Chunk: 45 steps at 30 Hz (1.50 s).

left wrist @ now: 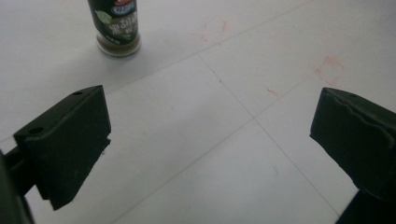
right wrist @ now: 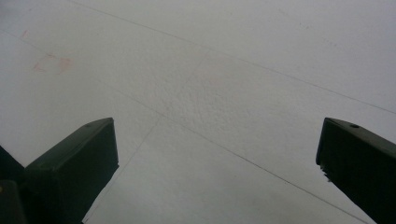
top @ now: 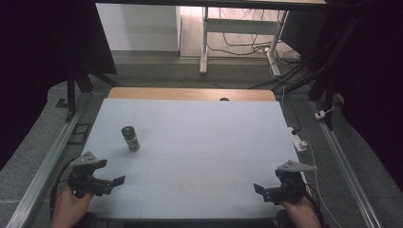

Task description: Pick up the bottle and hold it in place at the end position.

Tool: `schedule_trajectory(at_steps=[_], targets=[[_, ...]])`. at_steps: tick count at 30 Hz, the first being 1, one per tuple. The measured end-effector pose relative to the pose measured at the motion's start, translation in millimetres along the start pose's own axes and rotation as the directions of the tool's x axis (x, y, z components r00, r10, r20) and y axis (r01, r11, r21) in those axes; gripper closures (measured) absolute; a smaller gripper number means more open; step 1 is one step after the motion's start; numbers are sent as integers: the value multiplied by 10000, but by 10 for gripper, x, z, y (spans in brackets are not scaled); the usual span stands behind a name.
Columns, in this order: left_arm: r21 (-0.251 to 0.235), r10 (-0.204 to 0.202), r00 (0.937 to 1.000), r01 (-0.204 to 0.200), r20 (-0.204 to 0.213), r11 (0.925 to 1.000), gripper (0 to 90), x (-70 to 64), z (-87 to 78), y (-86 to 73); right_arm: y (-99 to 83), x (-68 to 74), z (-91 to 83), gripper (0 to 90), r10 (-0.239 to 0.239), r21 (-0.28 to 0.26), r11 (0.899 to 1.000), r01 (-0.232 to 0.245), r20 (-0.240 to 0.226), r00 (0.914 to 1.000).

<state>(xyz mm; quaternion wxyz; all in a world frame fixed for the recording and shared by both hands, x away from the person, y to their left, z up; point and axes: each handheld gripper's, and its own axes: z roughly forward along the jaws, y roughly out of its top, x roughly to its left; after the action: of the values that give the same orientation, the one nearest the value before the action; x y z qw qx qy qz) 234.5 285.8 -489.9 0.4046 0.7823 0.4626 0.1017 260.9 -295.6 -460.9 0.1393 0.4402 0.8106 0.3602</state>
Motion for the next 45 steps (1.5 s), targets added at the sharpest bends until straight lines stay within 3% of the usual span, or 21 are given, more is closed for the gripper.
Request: schedule_trajectory(at_steps=[8, 20, 27, 36, 45], targets=[[-101, -81, 9990, 77, -438, 9999, 0, 70, 103, 80, 3, 1, 4, 0, 34, 64, 10000, -34, 34, 10000], [196, -159, 9974, 173, -707, 9997, 0, 187, 277, 225, 5, 11, 12, 0, -37, 164, 9999, 37, -9, 10000], [43, -158, 9967, 161, -792, 9999, 0, 329, 376, 330, 6, 10, 18, 0, -75, 173, 9998, 75, -40, 10000], [339, 306, 9955, -276, -901, 9990, 0, 530, 588, 463, 8, 12, 23, 0, -125, 267, 9996, 127, -67, 9999], [703, 785, 9928, -722, -907, 9949, 0, 627, 783, 561, 8, 14, 29, 0, -143, 300, 9994, 146, -114, 9998]])
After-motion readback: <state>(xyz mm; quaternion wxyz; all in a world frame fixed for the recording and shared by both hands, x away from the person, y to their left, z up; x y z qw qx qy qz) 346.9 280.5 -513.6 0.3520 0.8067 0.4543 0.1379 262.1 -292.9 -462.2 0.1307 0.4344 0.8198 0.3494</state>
